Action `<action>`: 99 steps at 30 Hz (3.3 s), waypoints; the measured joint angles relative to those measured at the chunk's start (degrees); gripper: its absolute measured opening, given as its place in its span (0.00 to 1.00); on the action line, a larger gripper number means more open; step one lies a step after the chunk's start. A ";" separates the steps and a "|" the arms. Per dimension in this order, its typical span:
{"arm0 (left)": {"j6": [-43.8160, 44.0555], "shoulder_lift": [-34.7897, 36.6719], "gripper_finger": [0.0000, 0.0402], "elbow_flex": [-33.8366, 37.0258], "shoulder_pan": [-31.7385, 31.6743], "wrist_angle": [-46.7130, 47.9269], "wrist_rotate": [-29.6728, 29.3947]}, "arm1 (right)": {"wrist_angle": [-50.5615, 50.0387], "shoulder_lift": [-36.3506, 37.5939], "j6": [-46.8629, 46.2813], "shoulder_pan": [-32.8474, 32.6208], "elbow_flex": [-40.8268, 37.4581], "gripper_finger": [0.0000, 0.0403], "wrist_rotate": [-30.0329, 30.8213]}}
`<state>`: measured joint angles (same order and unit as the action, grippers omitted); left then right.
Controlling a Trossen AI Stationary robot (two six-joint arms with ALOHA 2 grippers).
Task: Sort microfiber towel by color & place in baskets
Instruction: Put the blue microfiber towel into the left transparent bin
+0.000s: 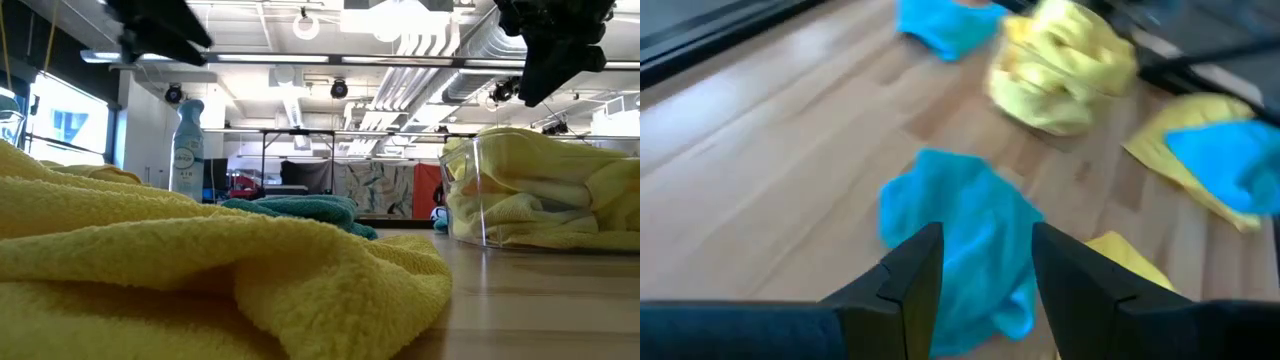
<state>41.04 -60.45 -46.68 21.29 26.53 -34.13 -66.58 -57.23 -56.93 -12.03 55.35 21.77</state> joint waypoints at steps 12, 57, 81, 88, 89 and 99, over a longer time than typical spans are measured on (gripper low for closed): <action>-24.32 -26.96 0.37 -15.56 -12.59 -3.77 17.10 | 0.65 0.00 -5.06 0.00 -0.02 0.27 0.07; -10.82 -16.66 0.00 -26.88 -3.33 13.90 9.78 | 0.52 -0.17 2.18 0.00 -0.04 0.27 2.10; 4.32 -13.20 0.00 -37.83 31.82 41.78 7.02 | 1.86 -0.17 -0.88 0.00 -0.04 0.27 4.95; 12.24 -13.20 0.00 -44.32 38.37 57.04 17.65 | 4.51 -0.17 -5.73 0.00 -0.04 0.27 5.70; 13.00 -13.20 0.00 -44.98 39.14 58.89 19.33 | 4.81 -0.17 -6.46 0.00 -0.04 0.27 5.70; 17.12 -15.07 0.00 -45.94 43.08 62.67 30.57 | 5.23 -0.17 -14.26 0.00 -0.04 0.27 7.97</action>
<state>58.16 -75.52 -92.62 64.37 89.19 -3.56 -61.35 -57.41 -71.19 -12.03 55.31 29.74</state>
